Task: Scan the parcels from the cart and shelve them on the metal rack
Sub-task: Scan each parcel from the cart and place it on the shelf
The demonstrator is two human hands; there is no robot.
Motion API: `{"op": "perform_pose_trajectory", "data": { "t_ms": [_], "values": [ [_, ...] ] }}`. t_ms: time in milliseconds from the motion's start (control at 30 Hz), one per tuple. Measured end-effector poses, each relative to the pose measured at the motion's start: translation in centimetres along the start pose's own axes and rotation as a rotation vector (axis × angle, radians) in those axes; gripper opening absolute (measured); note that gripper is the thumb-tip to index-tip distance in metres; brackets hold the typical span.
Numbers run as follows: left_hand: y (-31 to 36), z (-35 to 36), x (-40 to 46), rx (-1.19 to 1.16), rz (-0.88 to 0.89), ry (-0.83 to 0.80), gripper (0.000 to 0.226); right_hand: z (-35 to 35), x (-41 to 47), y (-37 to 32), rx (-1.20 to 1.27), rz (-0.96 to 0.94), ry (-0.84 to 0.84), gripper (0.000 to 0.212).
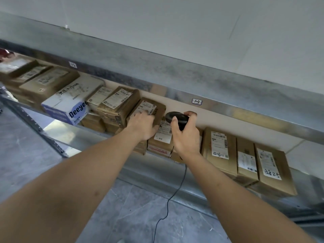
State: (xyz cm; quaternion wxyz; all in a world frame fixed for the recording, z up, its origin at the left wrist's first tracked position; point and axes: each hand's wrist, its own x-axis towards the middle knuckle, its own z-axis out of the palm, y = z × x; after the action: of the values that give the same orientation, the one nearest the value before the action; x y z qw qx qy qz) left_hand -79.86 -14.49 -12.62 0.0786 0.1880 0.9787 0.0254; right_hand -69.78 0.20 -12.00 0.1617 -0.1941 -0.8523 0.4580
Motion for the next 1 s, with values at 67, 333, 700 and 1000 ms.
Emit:
{"op": "perform_pose_trajectory", "data": {
  "t_ms": [67, 333, 700, 1000],
  "values": [
    [0.5, -0.7, -0.9, 0.004, 0.023, 0.014, 0.053, -0.3, -0.4, -0.2, 0.012, -0.004, 0.017, 0.038],
    [1.0, -3.2, -4.1, -0.004, 0.109, 0.071, 0.047, -1.7, -3.5, -2.5, -0.008, -0.004, 0.106, 0.039],
    [-0.6, -5.2, -7.2, -0.033, 0.385, 0.119, 0.048, -1.2, -10.6, -6.5, -0.067, 0.054, 0.364, 0.041],
    [2.4, -6.4, -12.8, 0.013, 0.666, 0.092, 0.057, -4.4, -19.4, -7.5, -0.124, 0.133, 0.615, 0.043]
  ]
}}
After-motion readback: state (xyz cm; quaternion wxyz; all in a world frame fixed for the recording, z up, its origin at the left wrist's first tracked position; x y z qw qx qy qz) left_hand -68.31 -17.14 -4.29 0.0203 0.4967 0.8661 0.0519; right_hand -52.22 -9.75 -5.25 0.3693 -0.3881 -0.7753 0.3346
